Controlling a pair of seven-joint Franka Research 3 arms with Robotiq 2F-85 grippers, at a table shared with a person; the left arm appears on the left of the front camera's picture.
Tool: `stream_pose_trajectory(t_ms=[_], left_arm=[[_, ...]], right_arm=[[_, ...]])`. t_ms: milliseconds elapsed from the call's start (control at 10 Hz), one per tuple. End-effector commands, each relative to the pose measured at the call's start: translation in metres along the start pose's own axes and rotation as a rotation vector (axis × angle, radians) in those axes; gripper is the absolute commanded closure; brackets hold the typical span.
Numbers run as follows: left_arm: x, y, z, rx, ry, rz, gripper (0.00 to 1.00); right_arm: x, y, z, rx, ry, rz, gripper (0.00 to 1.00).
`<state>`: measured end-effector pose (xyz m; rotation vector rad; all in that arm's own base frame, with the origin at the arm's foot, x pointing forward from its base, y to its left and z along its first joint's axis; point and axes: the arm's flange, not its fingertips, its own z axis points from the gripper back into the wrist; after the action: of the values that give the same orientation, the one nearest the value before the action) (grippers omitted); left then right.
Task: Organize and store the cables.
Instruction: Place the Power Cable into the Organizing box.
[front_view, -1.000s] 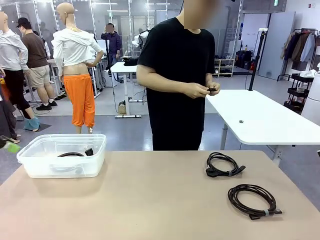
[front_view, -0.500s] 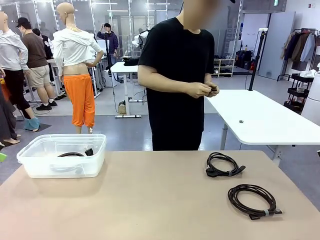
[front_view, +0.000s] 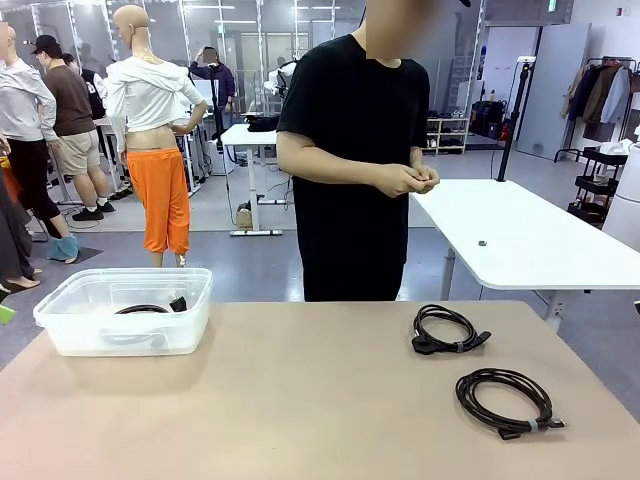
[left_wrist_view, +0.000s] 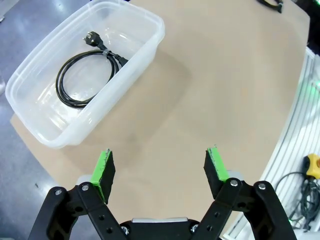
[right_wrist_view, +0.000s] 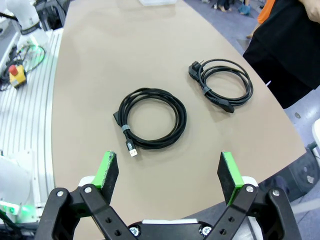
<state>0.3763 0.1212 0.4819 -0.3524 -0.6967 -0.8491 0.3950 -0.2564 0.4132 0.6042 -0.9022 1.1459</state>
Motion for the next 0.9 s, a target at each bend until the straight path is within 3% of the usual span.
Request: stream_pose_trajectory(t_ms=[0,400,800], left_arm=[[0.005,0.002,0.003,-0.008,0.009,0.021,0.09],[0.005,0.002,0.003,-0.008,0.009,0.021,0.09],[0.005,0.002,0.003,-0.008,0.009,0.021,0.09]], right_arm=[[0.063,-0.016,-0.041,0.065,0.186,0.130,0.00],[0.139,-0.070,-0.146,0.242,0.520,0.325,0.00],[0.164,-0.103,-0.250,0.318,0.692,0.336,0.00]])
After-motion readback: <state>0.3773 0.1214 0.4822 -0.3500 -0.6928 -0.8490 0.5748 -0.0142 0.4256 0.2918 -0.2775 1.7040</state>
